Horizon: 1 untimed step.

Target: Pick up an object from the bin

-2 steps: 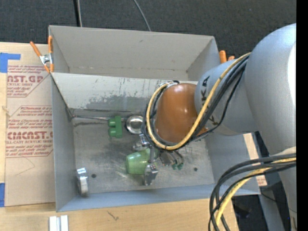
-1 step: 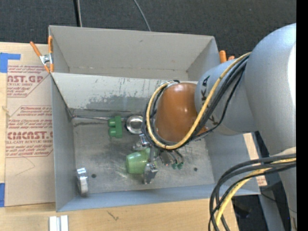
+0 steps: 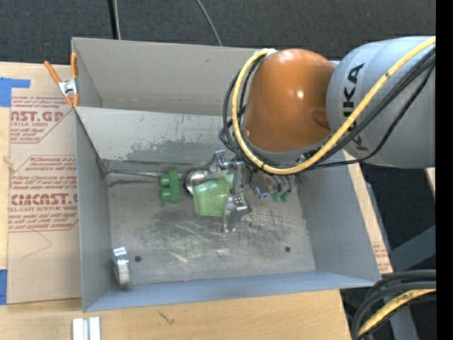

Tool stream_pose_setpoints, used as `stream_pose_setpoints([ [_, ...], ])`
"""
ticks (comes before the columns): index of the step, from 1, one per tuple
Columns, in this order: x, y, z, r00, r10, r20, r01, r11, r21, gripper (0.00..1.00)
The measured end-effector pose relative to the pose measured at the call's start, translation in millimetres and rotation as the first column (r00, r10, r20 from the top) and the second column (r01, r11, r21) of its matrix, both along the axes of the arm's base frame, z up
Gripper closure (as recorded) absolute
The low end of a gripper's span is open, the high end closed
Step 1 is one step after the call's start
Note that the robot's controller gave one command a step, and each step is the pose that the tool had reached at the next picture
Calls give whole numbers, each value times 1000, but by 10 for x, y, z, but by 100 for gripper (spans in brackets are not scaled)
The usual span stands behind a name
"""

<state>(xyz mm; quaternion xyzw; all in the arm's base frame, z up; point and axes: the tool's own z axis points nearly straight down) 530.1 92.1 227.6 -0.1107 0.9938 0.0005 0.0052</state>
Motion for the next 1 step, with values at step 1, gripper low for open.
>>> stream_pose_setpoints([
  [1,-195,-16,-138,965,261,-10,-261,965,-1,100],
])
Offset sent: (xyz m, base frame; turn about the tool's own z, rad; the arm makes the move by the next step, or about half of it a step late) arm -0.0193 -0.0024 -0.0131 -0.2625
